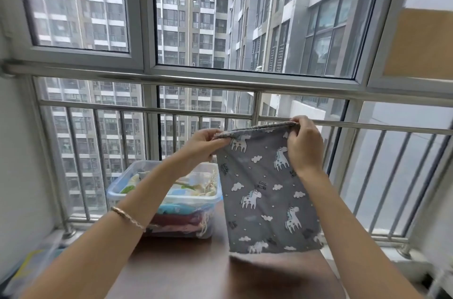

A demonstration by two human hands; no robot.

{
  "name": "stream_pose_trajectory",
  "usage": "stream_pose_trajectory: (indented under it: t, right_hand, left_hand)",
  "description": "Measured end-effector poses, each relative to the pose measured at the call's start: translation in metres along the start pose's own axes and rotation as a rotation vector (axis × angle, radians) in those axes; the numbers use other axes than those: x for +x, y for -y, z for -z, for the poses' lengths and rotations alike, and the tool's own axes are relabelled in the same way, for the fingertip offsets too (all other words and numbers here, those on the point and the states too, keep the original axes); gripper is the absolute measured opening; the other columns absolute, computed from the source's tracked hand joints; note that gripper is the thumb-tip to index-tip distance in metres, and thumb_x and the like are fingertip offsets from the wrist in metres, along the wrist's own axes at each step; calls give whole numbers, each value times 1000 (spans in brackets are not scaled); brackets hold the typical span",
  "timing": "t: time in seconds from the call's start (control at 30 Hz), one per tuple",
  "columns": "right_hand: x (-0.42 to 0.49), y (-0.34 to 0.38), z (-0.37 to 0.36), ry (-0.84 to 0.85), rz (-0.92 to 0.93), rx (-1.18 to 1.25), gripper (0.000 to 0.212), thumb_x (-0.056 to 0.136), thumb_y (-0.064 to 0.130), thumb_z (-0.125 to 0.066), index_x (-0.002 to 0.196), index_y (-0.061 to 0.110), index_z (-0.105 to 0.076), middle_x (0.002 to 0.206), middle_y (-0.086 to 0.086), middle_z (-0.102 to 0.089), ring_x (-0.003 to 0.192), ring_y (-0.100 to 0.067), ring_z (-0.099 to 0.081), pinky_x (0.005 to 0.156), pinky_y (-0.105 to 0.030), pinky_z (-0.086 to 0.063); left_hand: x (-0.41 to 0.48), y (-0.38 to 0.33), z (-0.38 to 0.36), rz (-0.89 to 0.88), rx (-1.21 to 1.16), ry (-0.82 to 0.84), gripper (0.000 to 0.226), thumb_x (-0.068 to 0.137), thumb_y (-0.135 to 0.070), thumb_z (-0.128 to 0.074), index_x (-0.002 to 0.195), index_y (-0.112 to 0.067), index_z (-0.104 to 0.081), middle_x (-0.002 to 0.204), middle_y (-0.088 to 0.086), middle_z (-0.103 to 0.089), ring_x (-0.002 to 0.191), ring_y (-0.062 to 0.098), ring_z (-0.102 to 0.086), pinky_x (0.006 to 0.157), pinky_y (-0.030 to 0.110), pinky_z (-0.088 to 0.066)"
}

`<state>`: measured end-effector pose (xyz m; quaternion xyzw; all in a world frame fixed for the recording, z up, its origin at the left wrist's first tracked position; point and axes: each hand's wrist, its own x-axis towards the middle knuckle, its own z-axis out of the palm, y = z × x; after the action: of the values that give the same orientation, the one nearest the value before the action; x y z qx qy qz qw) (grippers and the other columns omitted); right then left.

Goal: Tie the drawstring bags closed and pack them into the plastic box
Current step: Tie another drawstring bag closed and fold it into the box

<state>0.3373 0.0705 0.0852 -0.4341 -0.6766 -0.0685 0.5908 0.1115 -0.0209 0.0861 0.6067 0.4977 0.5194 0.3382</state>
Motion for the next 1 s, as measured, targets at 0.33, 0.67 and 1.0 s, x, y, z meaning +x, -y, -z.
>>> stream_pose_trajectory:
  t: [0.33,0.67,1.0]
  right_hand:
    - [-17,-27,-5,483,81,-6,16,92,16,-63,82,8,-74,72,-5,-66,62,-13,-55,62,-31,-43]
    - [-35,-58,-5,935,-317,388,18,88,22,-69,93,7,-76,62,-17,-70,46,-20,-62,46,-25,-51]
    - [-72,-81,-47,470,-1337,1645,16,89,16,-62,73,16,-60,103,-9,-65,103,-26,-62,96,-40,-48]
  left_hand:
    - [-12,25,39,38,180,-192,27,93,-25,-59,93,-1,-70,72,4,-63,56,7,-51,58,16,-40]
    - [-34,64,92,206,467,-24,21,86,-40,-61,95,-27,-75,57,-7,-59,51,10,-41,51,17,-34]
    - [-41,89,99,236,-850,-335,15,90,-23,-50,83,-13,-58,98,10,-67,96,23,-61,96,38,-45]
